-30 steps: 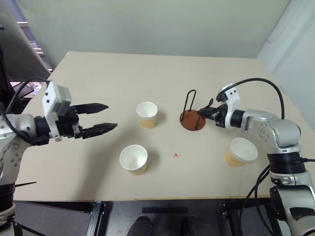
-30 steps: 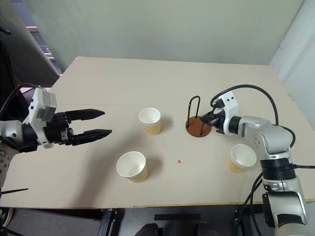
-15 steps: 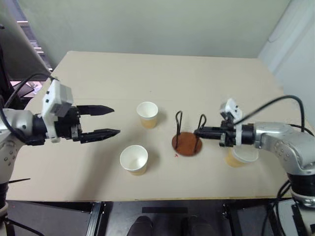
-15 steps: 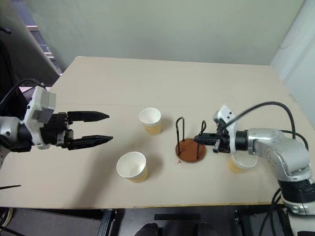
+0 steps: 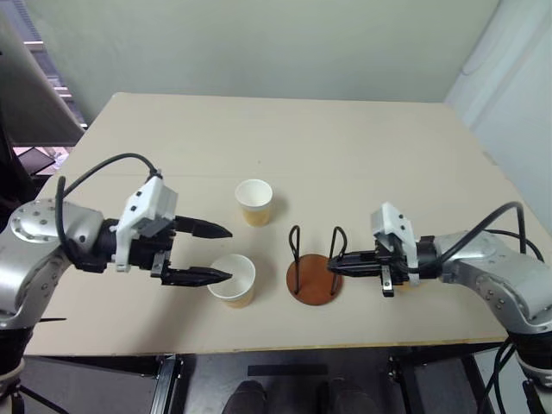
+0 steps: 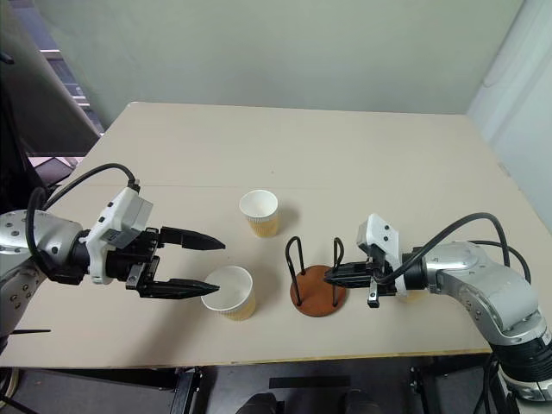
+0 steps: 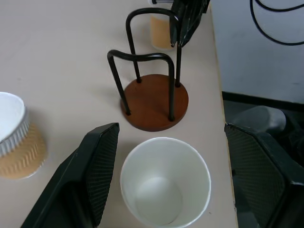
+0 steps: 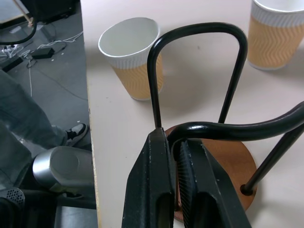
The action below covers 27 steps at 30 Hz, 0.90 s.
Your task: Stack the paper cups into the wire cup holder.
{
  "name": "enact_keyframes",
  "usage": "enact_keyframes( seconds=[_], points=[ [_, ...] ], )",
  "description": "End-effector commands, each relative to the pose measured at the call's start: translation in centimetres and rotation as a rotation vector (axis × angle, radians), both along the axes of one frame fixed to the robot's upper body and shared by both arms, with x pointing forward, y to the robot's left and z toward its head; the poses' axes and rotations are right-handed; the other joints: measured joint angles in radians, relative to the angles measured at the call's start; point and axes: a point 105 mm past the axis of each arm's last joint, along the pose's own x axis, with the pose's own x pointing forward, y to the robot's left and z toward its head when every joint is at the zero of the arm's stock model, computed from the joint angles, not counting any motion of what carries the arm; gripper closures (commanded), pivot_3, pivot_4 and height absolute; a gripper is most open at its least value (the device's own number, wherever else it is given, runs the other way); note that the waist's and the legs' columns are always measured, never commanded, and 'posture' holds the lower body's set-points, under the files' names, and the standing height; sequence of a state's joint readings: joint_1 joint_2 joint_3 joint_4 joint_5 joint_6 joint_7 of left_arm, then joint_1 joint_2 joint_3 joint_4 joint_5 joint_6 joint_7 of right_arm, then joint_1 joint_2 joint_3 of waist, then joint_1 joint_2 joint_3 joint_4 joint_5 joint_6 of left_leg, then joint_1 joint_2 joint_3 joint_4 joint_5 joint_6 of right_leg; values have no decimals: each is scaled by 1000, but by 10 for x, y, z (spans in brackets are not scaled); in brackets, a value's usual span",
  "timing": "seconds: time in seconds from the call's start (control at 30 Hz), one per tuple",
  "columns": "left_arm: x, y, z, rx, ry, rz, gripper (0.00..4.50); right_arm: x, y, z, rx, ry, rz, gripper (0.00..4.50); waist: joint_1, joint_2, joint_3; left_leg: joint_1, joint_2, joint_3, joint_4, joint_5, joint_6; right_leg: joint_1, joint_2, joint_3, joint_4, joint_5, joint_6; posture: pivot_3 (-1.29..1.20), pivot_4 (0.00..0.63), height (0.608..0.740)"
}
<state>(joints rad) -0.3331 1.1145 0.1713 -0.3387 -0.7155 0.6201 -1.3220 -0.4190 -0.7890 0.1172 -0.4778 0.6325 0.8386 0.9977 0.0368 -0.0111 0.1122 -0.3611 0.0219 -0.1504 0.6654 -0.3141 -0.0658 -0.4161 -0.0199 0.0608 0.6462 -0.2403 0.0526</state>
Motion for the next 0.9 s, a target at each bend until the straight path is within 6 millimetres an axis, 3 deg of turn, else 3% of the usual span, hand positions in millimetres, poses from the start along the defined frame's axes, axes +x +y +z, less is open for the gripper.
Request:
enact_keyframes(
  seconds=[0.03, 0.17, 0.2, 0.37, 0.47, 0.67, 0.73, 0.9],
  points=[
    [-2, -3, 8, 21, -40, -20, 701, 3, -2, -9, -29, -21, 0, 4476, -3, 0, 0, 0, 0, 0, 0, 0, 0, 0, 0, 0, 0, 0, 0, 0, 150, 740],
    [-1, -3, 9, 19, -40, -19, 701, 3, -4, -12, -42, -18, 9, 4476, -7, 0, 0, 2, 1, -1, 0, 0, 0, 1, 0, 0, 0, 0, -1, 0, 150, 740],
    [-1, -3, 10, 18, -41, -20, 701, 2, -5, -11, -43, -14, 13, 3967, -7, 0, 0, 4, 1, -1, 0, 0, 0, 2, 0, 0, 0, 0, -1, 0, 150, 740],
    [1, -3, 12, 15, -47, -25, 701, 1, -11, 1, -78, -80, 21, 2403, -6, 0, 0, 3, 0, -1, -1, 0, 0, 3, 0, 0, 0, 0, -1, 0, 150, 740],
    [4, -5, 12, 13, -50, -34, 701, -3, -20, 23, -102, -144, 37, 2403, -5, 0, 0, 3, 0, 0, -1, -1, 0, 3, 0, 0, -1, 0, -1, 0, 150, 740],
    [8, -7, 10, -17, -33, -73, 701, -12, -48, 91, -178, -318, 14, 2403, 1, 0, 0, -3, -1, 1, -1, -1, 0, -1, 0, 0, -2, 0, -1, 0, 150, 740],
    [7, -8, 8, -36, -14, -93, 701, -22, -61, 96, -222, -303, 1, 2403, 5, 0, 0, -3, 0, 0, -2, -1, 0, -1, 0, 0, -2, -1, -3, 0, 150, 740],
    [1, -15, 4, -50, 7, -140, 701, -30, -100, 66, -407, -193, -123, 2403, 18, -1, 0, -5, 0, 0, -2, -2, -1, 0, 0, 0, -2, -1, -3, 0, 150, 740]
  ],
)
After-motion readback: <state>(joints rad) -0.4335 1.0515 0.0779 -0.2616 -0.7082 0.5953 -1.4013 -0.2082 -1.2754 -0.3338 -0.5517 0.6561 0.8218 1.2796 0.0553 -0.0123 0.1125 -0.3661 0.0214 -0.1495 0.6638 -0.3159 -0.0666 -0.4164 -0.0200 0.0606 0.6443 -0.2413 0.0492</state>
